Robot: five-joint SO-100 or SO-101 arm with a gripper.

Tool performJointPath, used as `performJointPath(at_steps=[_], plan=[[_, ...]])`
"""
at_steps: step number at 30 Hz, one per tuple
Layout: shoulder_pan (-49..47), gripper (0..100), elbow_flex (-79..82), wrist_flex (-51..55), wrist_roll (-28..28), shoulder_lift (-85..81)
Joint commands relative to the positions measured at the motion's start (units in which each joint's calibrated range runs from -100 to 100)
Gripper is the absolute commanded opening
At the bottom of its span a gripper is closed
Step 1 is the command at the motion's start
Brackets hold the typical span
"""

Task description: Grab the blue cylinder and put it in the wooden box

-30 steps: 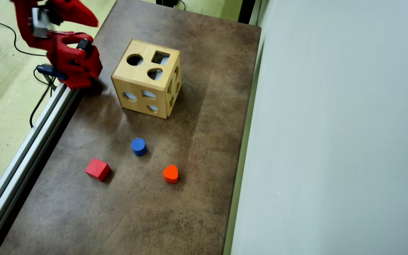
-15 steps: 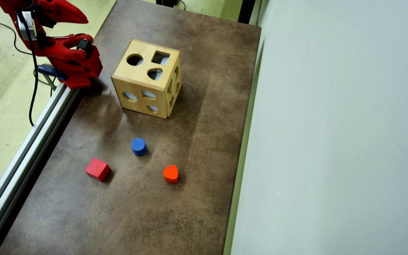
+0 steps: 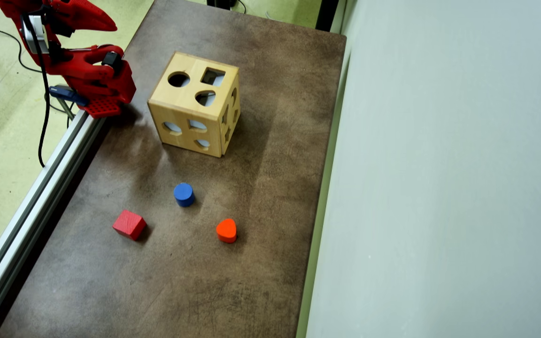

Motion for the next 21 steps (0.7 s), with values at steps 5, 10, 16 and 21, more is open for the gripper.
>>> performJointPath(at_steps=[5, 10, 16, 21], plan=[[0.0, 2, -0.1, 0.3, 0.2, 0.1], [0.5, 2, 0.7, -0.9, 0.2, 2.4], [0.6, 2, 1.9, -5.8, 0.3, 12.5], [1.5, 2, 2.0, -13.6, 0.4, 17.3]])
